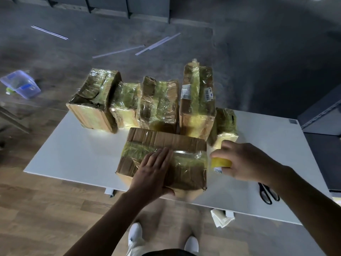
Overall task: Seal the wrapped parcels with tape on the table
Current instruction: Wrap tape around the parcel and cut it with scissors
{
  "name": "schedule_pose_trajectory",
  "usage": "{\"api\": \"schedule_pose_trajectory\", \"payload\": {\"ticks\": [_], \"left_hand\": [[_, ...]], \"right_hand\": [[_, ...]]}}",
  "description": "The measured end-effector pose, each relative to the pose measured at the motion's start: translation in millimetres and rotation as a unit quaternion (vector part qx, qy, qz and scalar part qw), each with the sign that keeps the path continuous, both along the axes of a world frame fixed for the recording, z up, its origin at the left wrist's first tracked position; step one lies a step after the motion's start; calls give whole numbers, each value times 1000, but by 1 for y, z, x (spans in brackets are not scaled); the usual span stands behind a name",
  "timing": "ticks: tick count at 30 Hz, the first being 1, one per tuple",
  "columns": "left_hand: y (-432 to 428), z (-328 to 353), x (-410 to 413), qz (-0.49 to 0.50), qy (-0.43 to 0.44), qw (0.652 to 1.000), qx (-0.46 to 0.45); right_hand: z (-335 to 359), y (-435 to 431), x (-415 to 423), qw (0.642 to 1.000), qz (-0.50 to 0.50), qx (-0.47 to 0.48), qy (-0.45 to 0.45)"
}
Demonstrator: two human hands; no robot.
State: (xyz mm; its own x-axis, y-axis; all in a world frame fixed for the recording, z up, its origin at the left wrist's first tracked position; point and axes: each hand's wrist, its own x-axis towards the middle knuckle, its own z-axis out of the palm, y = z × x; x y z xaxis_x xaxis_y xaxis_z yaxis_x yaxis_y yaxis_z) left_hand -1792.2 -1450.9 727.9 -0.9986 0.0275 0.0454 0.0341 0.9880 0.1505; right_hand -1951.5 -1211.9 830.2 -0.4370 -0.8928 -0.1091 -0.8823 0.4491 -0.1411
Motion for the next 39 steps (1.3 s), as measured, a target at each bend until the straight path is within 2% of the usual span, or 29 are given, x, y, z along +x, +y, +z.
{"api": "schedule_pose_trajectory", "payload": {"ticks": [3, 7, 11, 18, 23, 30, 34, 39], "left_hand": [[0, 0, 2, -11, -6, 1000, -5], [0, 0, 5, -14, -14, 1000, -23], [0, -1, 4, -14, -22, 999, -30], [26, 10, -9, -36, -48, 995, -80], [44, 2, -19, -36, -72, 994, -69], [54, 3, -18, -34, -40, 997, -54], [68, 7, -27, -84, -15, 995, -52], [77, 3, -28, -83, -14, 996, -22]], "right_hand": [[-5, -2, 3, 1000, -11, 14, 10], [-10, 0, 5, 996, -61, 58, -41], [-21, 2, 4, 993, -57, 81, -64], [-37, 1, 3, 996, -40, 59, -46], [-38, -2, 4, 998, -37, 42, -36], [-42, -1, 5, 998, -47, 26, -42], [-43, -3, 6, 998, -53, 20, -42], [-48, 5, 7, 995, -70, -2, -68]]}}
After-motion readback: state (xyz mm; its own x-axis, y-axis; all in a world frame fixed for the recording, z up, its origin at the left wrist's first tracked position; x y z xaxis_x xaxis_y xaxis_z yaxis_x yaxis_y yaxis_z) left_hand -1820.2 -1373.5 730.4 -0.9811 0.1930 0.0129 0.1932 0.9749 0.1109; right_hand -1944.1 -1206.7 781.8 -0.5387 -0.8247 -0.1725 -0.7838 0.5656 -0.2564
